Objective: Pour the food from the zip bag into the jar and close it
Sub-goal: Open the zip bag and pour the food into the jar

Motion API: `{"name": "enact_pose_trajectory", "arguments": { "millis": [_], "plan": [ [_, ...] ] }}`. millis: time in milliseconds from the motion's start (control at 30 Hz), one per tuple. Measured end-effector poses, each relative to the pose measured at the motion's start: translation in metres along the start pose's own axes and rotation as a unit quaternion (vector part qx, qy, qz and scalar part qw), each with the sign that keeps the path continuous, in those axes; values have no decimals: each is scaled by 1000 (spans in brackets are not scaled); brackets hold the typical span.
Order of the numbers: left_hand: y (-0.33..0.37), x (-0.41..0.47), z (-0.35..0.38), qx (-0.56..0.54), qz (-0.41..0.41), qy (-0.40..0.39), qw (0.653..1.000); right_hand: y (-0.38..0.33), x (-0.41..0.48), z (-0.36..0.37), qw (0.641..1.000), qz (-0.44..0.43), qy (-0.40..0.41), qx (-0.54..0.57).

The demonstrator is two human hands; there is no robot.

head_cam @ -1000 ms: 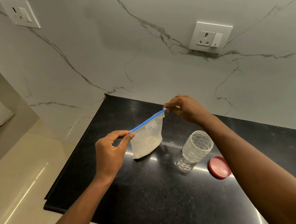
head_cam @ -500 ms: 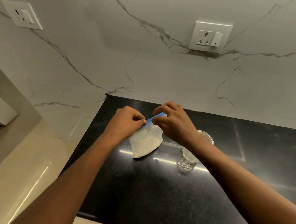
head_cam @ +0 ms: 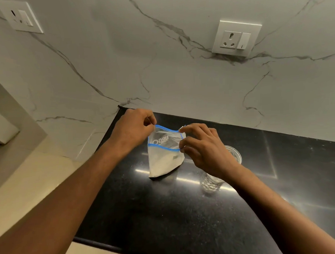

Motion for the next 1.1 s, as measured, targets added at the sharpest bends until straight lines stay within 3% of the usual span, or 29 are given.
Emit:
{"name": "enact_pose_trajectory", "arguments": {
  "millis": [100, 200, 333, 433, 567, 767, 900, 1100],
  "plan": [
    [33, -14, -3, -2, 43, 4, 999, 12, 4, -4, 990, 45, 21, 130],
    [72, -37, 19, -9, 47, -56, 997, 45, 12, -8, 958, 124, 66, 250],
    [92, -28, 57, 68, -2, -134, 989, 88, 27, 23, 948, 222, -87, 208],
    [89, -5, 61, 88, -16, -142, 986, 84, 35, 40, 932, 193, -132, 278],
    [77, 10, 59, 91, -31, -146, 985, 88, 38, 39, 925, 202, -68, 316],
    [72, 20, 45, -30, -68, -121, 990, 78, 36, 28, 903, 206, -47, 374],
    [74, 24, 23, -161, -85, -129, 975, 71, 33, 2, 893, 186, -19, 410],
    [127, 32, -27, -229, 26, -112, 967, 66, 34, -79, 900, 147, 89, 400]
  ]
}}
Point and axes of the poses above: each hand's wrist, its own x-axis towards the middle knuckle, its own z-axis out of the palm, y = z × x, the point moved 8 cm from there along x, towards the middle knuckle, and after that the axes turned 1 degree about y, right-handed, at the moved point
